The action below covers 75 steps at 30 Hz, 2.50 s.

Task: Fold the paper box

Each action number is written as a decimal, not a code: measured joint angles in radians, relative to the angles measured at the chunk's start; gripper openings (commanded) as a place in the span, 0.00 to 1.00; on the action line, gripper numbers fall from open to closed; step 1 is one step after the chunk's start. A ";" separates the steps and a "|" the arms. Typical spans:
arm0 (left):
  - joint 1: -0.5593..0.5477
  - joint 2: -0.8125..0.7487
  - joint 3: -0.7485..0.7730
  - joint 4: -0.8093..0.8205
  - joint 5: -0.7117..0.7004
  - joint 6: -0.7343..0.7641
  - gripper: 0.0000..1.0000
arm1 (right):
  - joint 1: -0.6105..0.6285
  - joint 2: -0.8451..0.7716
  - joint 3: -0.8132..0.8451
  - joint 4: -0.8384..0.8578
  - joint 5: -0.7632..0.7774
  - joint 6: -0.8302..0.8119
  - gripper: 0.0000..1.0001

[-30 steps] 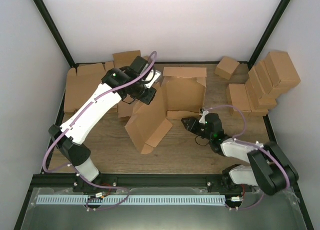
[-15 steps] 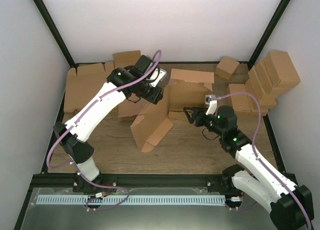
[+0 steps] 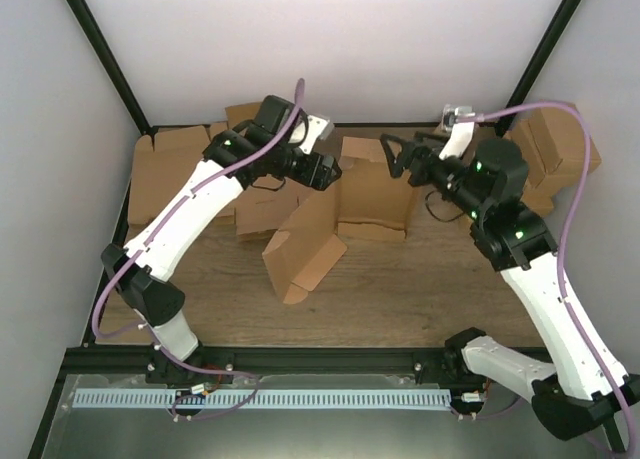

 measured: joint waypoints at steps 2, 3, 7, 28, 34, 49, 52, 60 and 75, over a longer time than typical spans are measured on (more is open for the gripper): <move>0.033 -0.017 -0.014 0.048 0.041 -0.024 0.82 | 0.000 0.054 0.102 -0.038 0.053 -0.014 1.00; 0.050 -0.024 -0.017 0.064 0.060 -0.035 0.82 | -0.002 0.077 0.138 -0.053 0.080 -0.016 1.00; 0.121 -0.042 -0.020 0.159 0.140 -0.085 0.82 | -0.020 0.167 0.211 -0.107 0.199 -0.021 0.96; 0.140 0.145 0.018 0.293 0.389 -0.199 0.38 | -0.150 0.240 -0.020 -0.133 0.109 0.008 0.51; 0.141 0.146 0.006 0.287 0.412 -0.201 0.37 | -0.152 0.202 -0.094 -0.133 0.076 0.010 0.49; 0.141 0.146 0.032 0.267 0.401 -0.164 0.54 | -0.151 0.180 -0.092 -0.143 0.054 -0.105 0.83; 0.146 0.145 0.041 0.275 0.383 -0.159 0.54 | -0.151 0.172 -0.070 -0.140 0.056 -0.171 0.85; 0.149 0.145 0.040 0.278 0.330 -0.161 0.53 | -0.151 0.137 0.069 -0.112 0.008 -0.393 0.79; 0.149 0.145 -0.038 0.336 0.333 -0.209 0.52 | -0.098 0.356 0.235 -0.272 -0.151 -0.911 0.72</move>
